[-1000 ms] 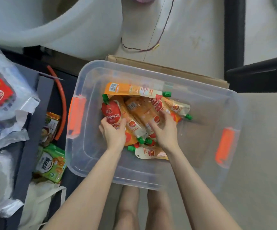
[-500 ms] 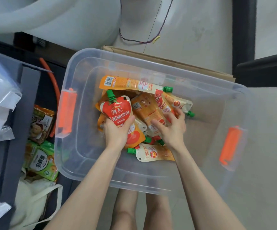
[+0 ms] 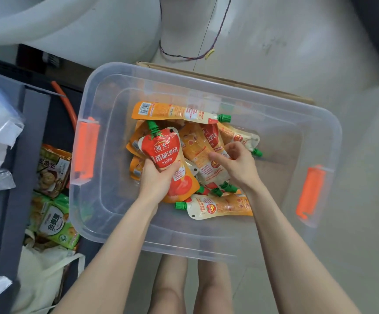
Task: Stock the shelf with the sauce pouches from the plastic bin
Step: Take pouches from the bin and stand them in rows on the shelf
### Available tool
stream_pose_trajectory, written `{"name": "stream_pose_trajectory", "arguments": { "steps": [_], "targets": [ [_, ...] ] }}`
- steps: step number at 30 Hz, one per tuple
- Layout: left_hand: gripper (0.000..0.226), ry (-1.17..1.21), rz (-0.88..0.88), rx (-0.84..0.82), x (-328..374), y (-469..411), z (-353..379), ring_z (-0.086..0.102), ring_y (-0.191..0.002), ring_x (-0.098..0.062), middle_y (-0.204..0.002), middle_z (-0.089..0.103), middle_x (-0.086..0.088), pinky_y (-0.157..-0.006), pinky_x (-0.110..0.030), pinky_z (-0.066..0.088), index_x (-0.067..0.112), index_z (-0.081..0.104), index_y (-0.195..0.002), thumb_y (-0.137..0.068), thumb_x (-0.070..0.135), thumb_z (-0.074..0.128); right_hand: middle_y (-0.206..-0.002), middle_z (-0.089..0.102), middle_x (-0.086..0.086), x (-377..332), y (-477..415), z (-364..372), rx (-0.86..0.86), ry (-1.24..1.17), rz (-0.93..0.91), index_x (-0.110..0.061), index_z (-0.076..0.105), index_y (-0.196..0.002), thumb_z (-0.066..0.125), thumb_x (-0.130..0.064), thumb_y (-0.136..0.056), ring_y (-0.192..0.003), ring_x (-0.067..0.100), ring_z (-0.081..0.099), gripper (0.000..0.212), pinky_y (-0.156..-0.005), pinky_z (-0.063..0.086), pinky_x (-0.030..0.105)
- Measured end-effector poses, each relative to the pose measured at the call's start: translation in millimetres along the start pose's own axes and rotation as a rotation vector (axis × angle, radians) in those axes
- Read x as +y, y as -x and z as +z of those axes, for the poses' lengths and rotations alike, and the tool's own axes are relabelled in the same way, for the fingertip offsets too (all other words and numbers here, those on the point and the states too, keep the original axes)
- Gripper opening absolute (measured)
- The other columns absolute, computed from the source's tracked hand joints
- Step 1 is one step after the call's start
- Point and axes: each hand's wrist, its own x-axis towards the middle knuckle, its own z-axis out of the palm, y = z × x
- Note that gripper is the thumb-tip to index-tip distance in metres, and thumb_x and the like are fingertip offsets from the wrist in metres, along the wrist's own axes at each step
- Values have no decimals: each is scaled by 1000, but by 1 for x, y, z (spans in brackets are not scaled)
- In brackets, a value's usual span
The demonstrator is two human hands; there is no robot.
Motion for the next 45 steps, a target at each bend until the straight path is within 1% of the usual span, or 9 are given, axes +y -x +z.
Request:
{"name": "stream_pose_trajectory", "arguments": {
  "steps": [6, 9, 13, 18, 22, 26, 31, 36, 45],
  "targets": [
    [44, 132, 120, -36, 5, 21, -8, 60, -107, -13, -114, 64, 4, -89, -35, 52, 19, 54, -120, -81, 24, 71, -83, 70, -3, -7, 20, -18, 153, 148, -9, -29, 65, -79, 71, -41, -79, -92, 25, 65, 13, -92, 44, 55],
    [35, 186, 180, -57, 19, 41, -15, 65, -94, -3, -101, 66, 17, -75, -22, 54, 28, 57, -108, -77, 32, 73, -64, 61, -5, -12, 49, -37, 218, 171, -18, -26, 60, -63, 72, -41, -77, -74, 21, 60, 24, -84, 48, 50],
    [24, 290, 249, -69, 41, 89, -28, 70, -86, -7, -90, 73, 11, -65, -19, 55, 24, 64, -95, -74, 30, 76, -62, 63, 10, -31, 102, -57, 204, -26, -34, -11, 66, -67, 75, -29, -78, -62, 17, 52, 22, -65, 52, 46],
    [37, 433, 324, -57, 48, 182, -56, 70, -84, -7, -91, 74, 13, -60, -16, 53, 22, 66, -95, -67, 46, 73, -52, 54, -12, -62, 180, -72, 113, -258, -161, -16, 63, -59, 72, -24, -82, -50, 3, 49, 26, -46, 42, 18],
    [30, 589, 405, 4, 31, 265, -77, 70, -85, -8, -92, 74, 10, -62, -15, 52, 23, 68, -95, -69, 38, 72, -54, 63, -14, -82, 246, -85, -56, -304, -302, -30, 68, -61, 65, -19, -88, -50, -1, 58, 29, -45, 44, 13],
    [21, 746, 459, 127, -1, 345, -92, 71, -85, -13, -91, 75, 3, -64, -19, 53, 26, 72, -86, -67, 36, 74, -65, 71, -6, -98, 313, -94, -253, -303, -409, -19, 68, -81, 64, -20, -87, -55, 7, 66, 7, -44, 47, 16],
    [24, 871, 548, 324, -44, 438, -119, 71, -84, -13, -89, 75, 2, -64, -19, 53, 30, 73, -83, -61, 38, 78, -74, 74, 0, -122, 393, -86, -510, -245, -469, -13, 69, -96, 65, -23, -83, -59, 13, 70, 16, -43, 48, 18],
    [28, 984, 584, 614, -83, 516, -162, 71, -82, -13, -87, 75, 2, -63, -20, 53, 29, 72, -83, -58, 40, 78, -92, 75, 9, -150, 472, -50, -747, -81, -587, -18, 72, -98, 71, -35, -74, -81, 26, 73, 29, -61, 57, 33],
    [33, 1070, 592, 994, -156, 610, -254, 71, -80, -8, -87, 75, 8, -65, -23, 52, 28, 68, -88, -61, 45, 77, -86, 75, 10, -190, 592, 53, -1025, 95, -838, -17, 72, -88, 69, -34, -76, -80, 27, 72, 20, -68, 59, 38]
  ]
}}
